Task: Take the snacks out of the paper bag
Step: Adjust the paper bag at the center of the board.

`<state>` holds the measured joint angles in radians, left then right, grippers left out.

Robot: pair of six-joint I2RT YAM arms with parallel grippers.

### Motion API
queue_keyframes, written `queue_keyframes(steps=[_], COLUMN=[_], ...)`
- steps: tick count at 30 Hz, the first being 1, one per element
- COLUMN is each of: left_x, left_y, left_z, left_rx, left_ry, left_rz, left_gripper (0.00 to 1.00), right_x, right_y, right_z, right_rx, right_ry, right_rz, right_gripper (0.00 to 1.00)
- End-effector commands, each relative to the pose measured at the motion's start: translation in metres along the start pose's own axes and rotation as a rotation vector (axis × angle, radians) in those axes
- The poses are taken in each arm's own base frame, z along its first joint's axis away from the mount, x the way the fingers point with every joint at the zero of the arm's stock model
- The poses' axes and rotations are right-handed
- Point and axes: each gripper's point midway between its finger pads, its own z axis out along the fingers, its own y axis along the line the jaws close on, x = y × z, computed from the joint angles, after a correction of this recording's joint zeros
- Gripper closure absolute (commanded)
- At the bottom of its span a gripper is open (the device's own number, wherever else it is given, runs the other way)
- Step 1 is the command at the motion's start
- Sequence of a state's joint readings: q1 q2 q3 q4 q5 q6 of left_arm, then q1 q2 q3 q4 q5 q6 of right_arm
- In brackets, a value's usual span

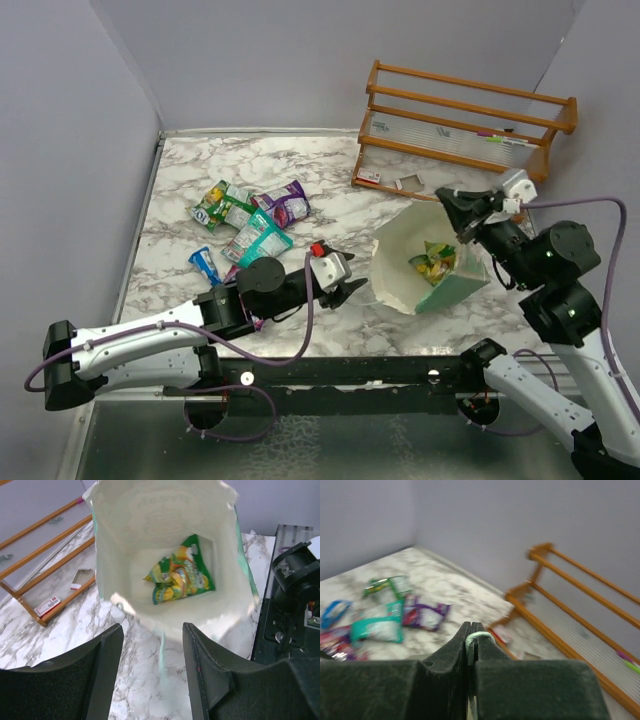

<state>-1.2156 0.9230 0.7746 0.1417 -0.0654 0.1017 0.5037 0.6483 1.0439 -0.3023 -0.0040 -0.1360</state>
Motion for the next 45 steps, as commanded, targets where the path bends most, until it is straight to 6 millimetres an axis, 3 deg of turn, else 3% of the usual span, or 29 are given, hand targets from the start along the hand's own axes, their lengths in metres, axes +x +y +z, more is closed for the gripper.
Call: queue_keyframes(steps=[1, 4, 7, 10, 13, 16, 24, 27, 30, 33, 35, 37, 38, 40, 45], left_x=[0.004, 0.015, 0.035, 0.048, 0.048, 0.047, 0.045, 0.044, 0.042, 0.044, 0.045, 0.046, 0.046, 0.048, 0.048], left_y=[0.020, 0.029, 0.035, 0.038, 0.039, 0.042, 0.035, 0.038, 0.044, 0.057, 0.065, 0.070, 0.072, 0.073, 0.074], left_z=[-0.006, -0.016, -0.036, -0.058, -0.074, -0.081, -0.064, -0.064, -0.073, -0.090, -0.103, -0.115, -0.120, -0.127, -0.124], left_rx=[-0.116, -0.181, -0.247, -0.292, -0.307, -0.325, -0.284, -0.301, -0.335, -0.418, -0.470, -0.506, -0.515, -0.526, -0.526], left_ry=[0.003, 0.031, 0.060, 0.063, 0.029, -0.001, -0.009, -0.005, -0.012, -0.026, -0.045, -0.068, -0.081, -0.099, -0.120], left_rz=[-0.040, -0.082, -0.162, -0.261, -0.316, -0.333, -0.331, -0.331, -0.345, -0.378, -0.405, -0.438, -0.452, -0.471, -0.465], left_gripper=[0.46, 0.46, 0.46, 0.44, 0.42, 0.40, 0.40, 0.41, 0.41, 0.41, 0.41, 0.40, 0.40, 0.40, 0.37], right_x=[0.012, 0.050, 0.095, 0.116, 0.122, 0.124, 0.108, 0.092, 0.084, 0.108, 0.134, 0.142, 0.143, 0.137, 0.140], right_y=[0.129, 0.190, 0.241, 0.260, 0.244, 0.214, 0.118, 0.118, 0.159, 0.251, 0.306, 0.328, 0.325, 0.291, 0.158], right_z=[0.007, 0.001, 0.015, 0.028, 0.037, 0.044, 0.034, 0.034, 0.041, 0.041, 0.038, 0.036, 0.038, 0.050, 0.064], right_rx=[-0.752, -1.039, -1.036, -1.045, -0.917, -0.745, -0.292, -0.303, -0.511, -0.903, -1.042, -1.100, -1.070, -0.905, -0.524], right_ry=[-0.047, -0.018, 0.097, 0.213, 0.223, 0.237, 0.204, 0.151, 0.089, 0.154, 0.272, 0.300, 0.301, 0.274, 0.265], right_rz=[0.103, 0.400, 0.465, 0.480, 0.422, 0.318, 0.153, 0.163, 0.191, 0.343, 0.363, 0.394, 0.414, 0.404, 0.363], right_gripper=[0.98, 0.98, 0.98, 0.98, 0.98, 0.98, 0.98, 0.98, 0.98, 0.98, 0.98, 0.98, 0.98, 0.98, 0.98])
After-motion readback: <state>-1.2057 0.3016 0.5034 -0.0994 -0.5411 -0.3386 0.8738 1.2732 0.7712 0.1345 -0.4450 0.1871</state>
